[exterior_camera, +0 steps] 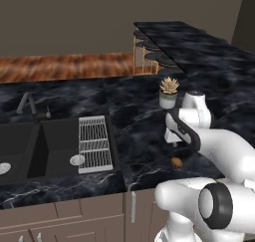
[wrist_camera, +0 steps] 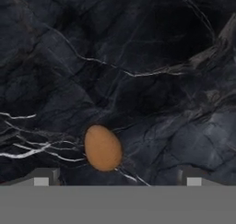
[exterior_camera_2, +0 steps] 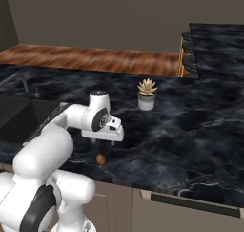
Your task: Gather the eggs and milk located in the vicinity of the sink area and place them right next to the bowl.
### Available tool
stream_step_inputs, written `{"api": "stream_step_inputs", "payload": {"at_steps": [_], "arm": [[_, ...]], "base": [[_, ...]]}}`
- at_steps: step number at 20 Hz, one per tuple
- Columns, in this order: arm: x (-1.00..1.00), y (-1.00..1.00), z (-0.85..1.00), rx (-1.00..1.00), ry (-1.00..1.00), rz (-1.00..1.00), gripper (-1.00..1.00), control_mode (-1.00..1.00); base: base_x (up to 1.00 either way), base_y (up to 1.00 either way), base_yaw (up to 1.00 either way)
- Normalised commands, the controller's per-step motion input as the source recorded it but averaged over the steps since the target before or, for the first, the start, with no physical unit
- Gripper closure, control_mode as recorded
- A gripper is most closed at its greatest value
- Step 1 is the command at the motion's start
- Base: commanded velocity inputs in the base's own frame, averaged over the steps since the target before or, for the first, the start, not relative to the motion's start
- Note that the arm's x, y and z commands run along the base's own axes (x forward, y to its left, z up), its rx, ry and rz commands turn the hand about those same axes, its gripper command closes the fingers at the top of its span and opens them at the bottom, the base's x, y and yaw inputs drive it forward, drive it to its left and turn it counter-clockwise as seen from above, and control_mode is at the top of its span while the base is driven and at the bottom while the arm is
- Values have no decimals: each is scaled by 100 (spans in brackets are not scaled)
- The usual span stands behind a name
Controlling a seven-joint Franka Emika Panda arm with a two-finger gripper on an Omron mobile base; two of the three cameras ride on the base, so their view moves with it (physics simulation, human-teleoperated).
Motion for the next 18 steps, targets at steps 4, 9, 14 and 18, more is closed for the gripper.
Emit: {"api": "stream_step_inputs", "payload": {"at_steps": [4,9,14,18], "arm": [[-45,11,-22,0,-3,0,-100,-100],[-24,16,-2,0,0,0,-100,-100],[23,10,0,0,0,0,-100,-100],[40,-5,0,0,0,0,-100,-100]], "base": [[0,0,0],[0,0,0],[0,0,0],[0,0,0]]}}
